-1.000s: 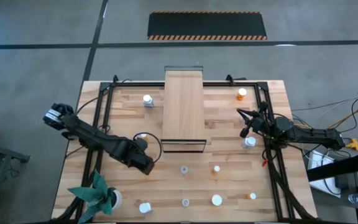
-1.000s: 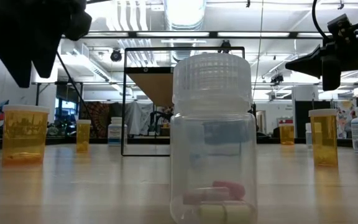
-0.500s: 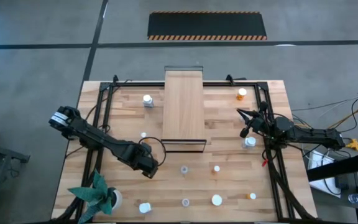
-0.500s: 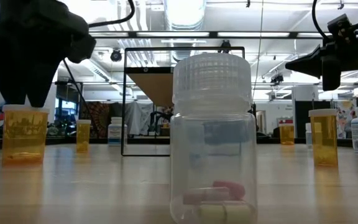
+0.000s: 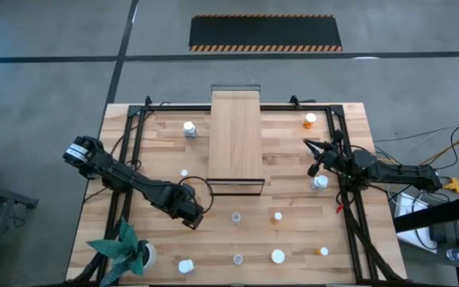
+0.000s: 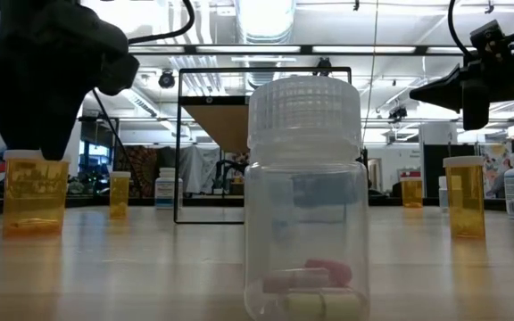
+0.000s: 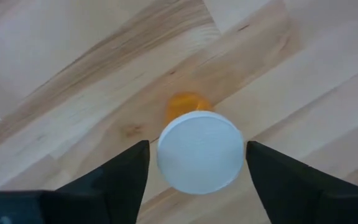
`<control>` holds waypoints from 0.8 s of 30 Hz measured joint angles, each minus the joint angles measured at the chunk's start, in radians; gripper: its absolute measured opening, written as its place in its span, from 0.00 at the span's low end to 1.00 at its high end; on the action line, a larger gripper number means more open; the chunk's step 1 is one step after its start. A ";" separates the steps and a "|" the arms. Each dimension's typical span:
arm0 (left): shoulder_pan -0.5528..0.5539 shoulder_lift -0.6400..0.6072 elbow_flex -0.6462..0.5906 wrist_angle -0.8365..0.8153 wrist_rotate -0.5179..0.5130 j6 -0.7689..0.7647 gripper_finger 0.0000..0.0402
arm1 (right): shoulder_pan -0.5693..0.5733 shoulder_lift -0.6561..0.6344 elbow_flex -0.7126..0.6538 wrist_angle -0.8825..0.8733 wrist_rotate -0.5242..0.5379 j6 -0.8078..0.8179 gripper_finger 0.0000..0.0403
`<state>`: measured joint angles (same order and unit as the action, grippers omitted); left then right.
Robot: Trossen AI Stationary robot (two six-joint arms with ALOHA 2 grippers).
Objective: Pick and place medicine bottles onto shelf by color
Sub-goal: Put the middle left big orange pill bottle on the shelf
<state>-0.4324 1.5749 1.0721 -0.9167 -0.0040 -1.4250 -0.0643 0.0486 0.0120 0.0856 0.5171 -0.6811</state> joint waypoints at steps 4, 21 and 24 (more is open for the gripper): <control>0.000 0.000 -0.014 0.018 0.002 0.019 0.58 | 0.000 0.000 0.000 0.000 0.000 0.000 0.02; 0.004 -0.002 0.018 0.041 0.046 0.205 0.56 | 0.000 0.000 0.000 0.000 0.000 0.000 0.02; 0.011 -0.003 0.042 0.006 0.048 0.262 0.50 | 0.000 0.000 0.000 0.000 0.000 0.000 0.02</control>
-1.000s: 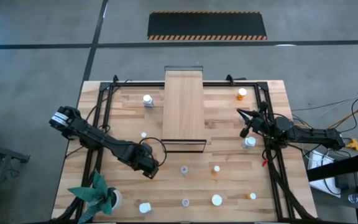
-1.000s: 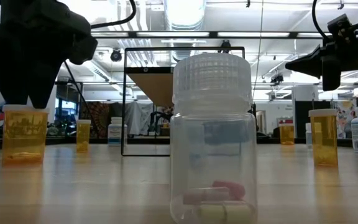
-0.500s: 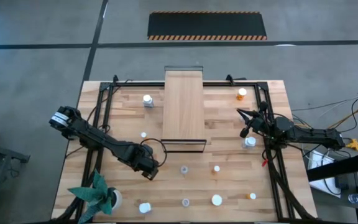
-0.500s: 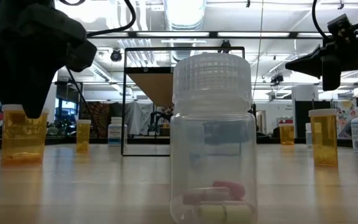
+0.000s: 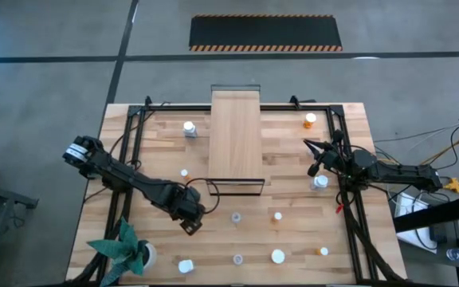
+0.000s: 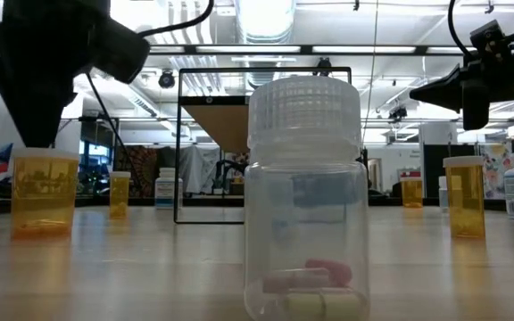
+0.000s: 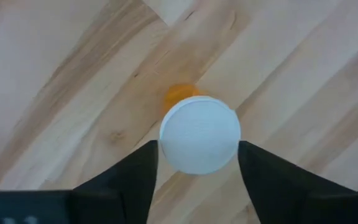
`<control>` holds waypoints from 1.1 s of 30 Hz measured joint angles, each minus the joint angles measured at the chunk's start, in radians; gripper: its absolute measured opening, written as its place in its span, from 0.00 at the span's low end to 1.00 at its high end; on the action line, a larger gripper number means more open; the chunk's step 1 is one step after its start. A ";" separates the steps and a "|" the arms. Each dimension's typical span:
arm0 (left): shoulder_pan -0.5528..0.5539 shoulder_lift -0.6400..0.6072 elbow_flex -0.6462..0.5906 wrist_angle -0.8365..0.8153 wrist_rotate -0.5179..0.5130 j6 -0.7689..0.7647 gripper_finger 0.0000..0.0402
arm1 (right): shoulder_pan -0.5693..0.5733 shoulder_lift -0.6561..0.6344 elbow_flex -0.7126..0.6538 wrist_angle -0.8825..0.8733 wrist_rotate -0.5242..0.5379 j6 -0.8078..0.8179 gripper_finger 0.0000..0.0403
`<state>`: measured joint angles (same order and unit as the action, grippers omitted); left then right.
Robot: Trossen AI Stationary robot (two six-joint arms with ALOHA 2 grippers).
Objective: Pick and place medicine bottles onto shelf by color
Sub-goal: Put the middle left big orange pill bottle on the shelf
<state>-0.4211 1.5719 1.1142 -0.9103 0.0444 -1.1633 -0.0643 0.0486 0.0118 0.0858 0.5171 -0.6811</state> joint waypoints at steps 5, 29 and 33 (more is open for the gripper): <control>0.008 -0.014 0.010 -0.021 0.001 0.072 0.35 | 0.000 0.000 0.000 0.000 0.000 0.000 0.02; 0.013 -0.035 0.075 -0.120 0.009 0.543 0.43 | 0.000 0.000 0.000 0.000 0.000 0.000 0.02; 0.000 -0.035 0.076 -0.115 -0.012 0.621 0.57 | 0.000 0.000 0.000 0.000 0.000 0.000 0.02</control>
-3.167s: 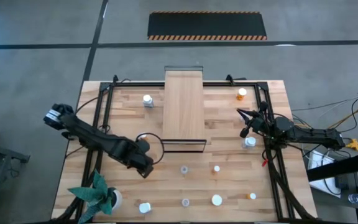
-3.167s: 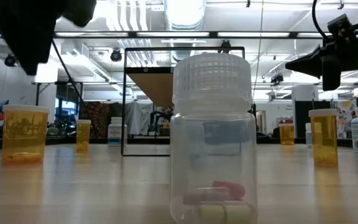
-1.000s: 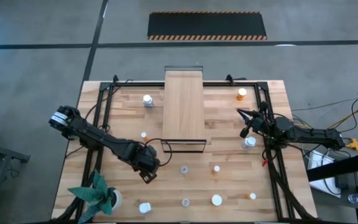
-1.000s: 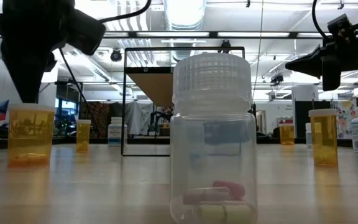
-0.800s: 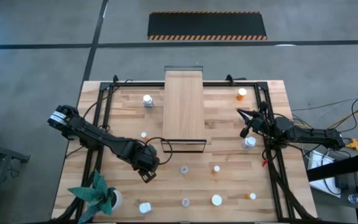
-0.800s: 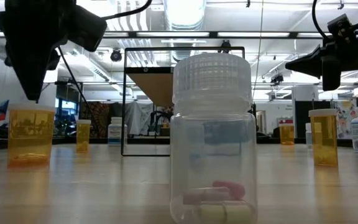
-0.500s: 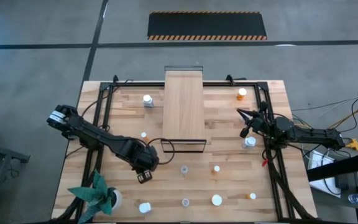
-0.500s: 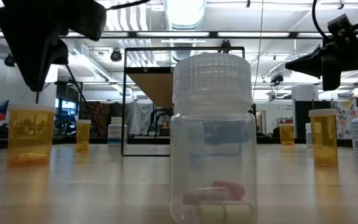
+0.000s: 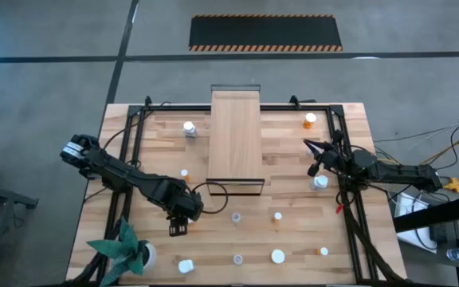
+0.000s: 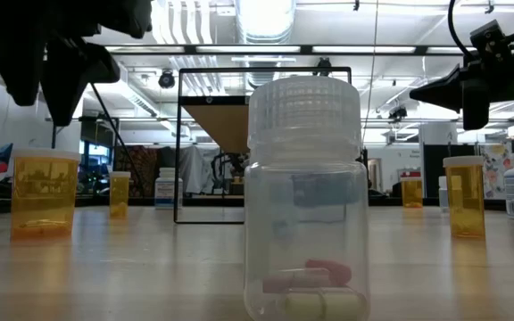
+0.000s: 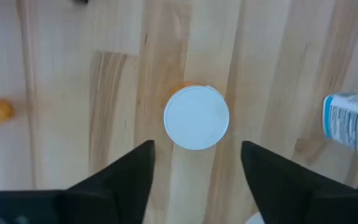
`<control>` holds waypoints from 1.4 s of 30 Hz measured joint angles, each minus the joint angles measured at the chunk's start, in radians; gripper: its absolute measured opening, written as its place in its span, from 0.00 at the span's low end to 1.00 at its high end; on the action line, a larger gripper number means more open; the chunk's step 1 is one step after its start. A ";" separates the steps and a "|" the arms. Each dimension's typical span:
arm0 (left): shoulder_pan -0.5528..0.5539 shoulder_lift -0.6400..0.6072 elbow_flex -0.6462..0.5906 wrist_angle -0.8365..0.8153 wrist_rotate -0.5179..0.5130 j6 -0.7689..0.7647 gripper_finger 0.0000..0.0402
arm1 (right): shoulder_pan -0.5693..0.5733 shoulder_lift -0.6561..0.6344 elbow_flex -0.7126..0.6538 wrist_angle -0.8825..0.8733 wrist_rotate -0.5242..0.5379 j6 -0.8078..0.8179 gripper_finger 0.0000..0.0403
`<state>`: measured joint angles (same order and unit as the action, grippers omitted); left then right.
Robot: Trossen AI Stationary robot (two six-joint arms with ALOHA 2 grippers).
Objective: Pick and place medicine bottles onto shelf by color
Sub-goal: Put the middle left big orange pill bottle on the shelf
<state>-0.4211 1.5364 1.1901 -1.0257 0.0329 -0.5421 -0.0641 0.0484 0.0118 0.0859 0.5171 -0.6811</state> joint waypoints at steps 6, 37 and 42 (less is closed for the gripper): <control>-0.039 0.001 -0.022 0.049 -0.060 0.133 0.66 | 0.000 0.000 0.000 0.000 0.000 0.000 0.02; -0.090 0.144 -0.031 0.106 -0.163 0.259 0.46 | 0.000 0.000 0.000 0.000 0.000 0.000 0.02; -0.088 0.132 -0.016 0.095 -0.140 0.251 0.46 | 0.000 0.000 0.000 0.000 0.000 0.000 0.02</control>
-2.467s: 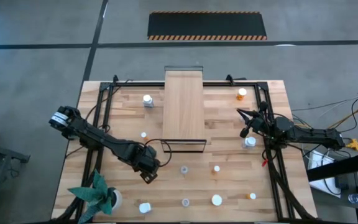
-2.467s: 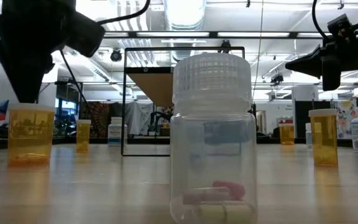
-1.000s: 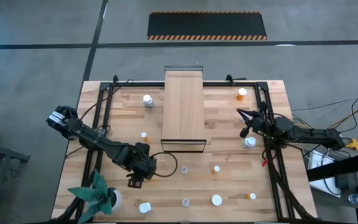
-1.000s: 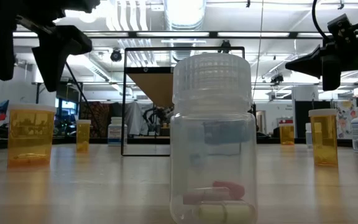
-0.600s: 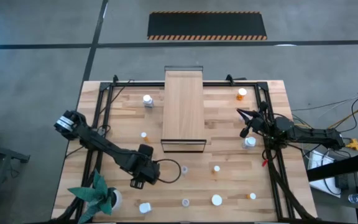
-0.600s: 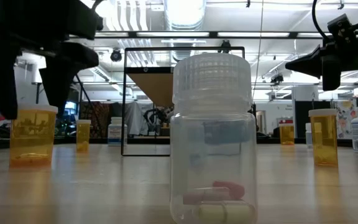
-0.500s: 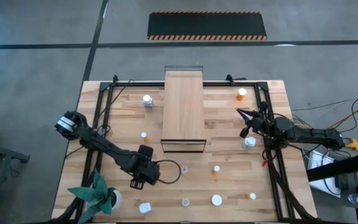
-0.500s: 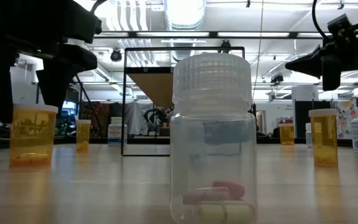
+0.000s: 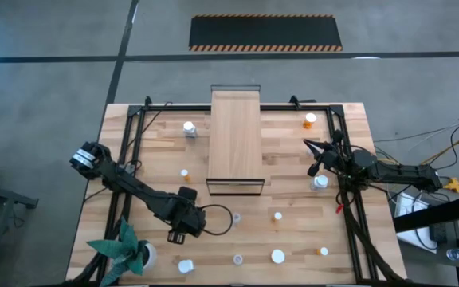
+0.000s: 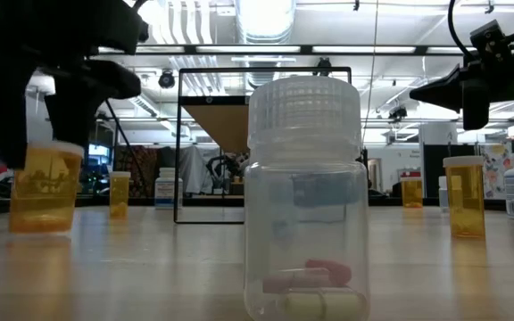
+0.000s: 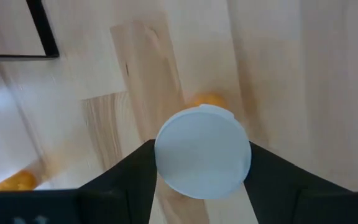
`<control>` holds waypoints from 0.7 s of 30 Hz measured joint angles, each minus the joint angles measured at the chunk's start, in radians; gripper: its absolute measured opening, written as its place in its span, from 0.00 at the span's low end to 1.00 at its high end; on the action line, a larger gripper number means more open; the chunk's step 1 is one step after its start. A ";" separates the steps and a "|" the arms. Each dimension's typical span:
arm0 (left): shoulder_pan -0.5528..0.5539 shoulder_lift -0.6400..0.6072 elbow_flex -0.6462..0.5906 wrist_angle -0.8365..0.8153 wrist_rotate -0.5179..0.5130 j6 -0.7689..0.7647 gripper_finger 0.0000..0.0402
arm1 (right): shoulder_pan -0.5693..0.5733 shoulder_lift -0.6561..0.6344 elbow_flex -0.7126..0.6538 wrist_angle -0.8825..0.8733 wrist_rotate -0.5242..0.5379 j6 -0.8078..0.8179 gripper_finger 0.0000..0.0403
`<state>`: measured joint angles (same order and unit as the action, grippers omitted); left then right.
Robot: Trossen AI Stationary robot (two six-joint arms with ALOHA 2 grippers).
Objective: Pick and place medicine bottles onto shelf by color
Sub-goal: Put the middle left big orange pill bottle on the shelf
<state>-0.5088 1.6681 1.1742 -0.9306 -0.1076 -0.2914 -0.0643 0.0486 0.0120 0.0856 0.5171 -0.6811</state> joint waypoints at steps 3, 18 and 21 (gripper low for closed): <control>0.011 -0.027 0.025 -0.018 0.006 -0.027 0.46 | 0.000 0.000 0.000 0.000 0.000 0.000 0.02; 0.171 -0.241 0.330 -0.123 -0.028 -0.097 0.46 | 0.000 0.000 0.000 0.000 0.000 0.000 0.02; 0.236 -0.248 0.411 -0.167 -0.029 -0.057 0.46 | 0.000 0.000 0.000 0.000 0.000 0.000 0.02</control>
<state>-0.2724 1.4204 1.5856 -1.0981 -0.1364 -0.3488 -0.0639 0.0483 0.0120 0.0853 0.5171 -0.6808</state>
